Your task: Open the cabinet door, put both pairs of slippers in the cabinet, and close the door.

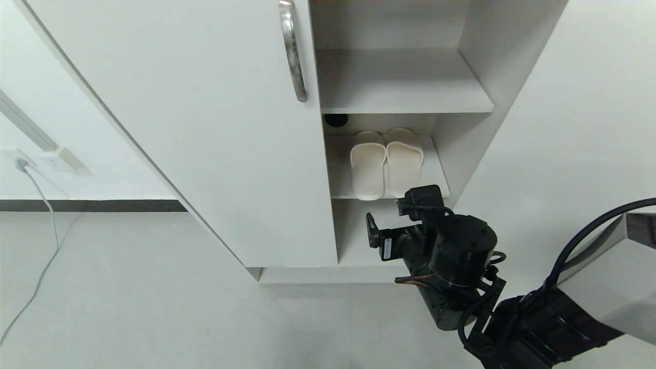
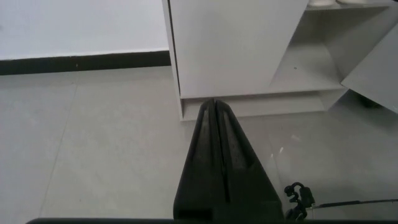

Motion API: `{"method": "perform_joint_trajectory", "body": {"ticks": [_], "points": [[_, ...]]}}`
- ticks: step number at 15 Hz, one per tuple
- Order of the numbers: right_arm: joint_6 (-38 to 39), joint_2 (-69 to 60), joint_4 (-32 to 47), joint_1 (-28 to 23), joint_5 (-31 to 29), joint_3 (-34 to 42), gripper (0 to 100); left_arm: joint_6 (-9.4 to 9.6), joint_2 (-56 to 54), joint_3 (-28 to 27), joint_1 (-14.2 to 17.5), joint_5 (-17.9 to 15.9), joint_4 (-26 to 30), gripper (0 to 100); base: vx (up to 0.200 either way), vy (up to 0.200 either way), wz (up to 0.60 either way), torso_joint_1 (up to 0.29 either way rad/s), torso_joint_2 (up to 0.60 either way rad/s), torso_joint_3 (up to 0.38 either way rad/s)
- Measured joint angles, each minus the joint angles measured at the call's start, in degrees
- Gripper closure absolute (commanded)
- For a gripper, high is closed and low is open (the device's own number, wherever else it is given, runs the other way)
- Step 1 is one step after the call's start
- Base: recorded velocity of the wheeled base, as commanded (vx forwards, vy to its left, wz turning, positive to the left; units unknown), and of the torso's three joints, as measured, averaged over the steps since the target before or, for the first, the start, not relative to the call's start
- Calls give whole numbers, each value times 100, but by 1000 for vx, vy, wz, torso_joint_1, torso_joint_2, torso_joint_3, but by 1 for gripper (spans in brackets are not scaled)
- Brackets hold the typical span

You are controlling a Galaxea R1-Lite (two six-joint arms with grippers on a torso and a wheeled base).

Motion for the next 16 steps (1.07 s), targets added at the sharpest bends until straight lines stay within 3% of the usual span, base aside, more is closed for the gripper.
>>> {"method": "perform_joint_trajectory", "body": {"ticks": [16], "points": [[-17, -51, -44, 20, -11, 96, 0, 2, 0, 0, 7, 2, 0, 100, 0, 0, 0, 0, 0, 25]]}}
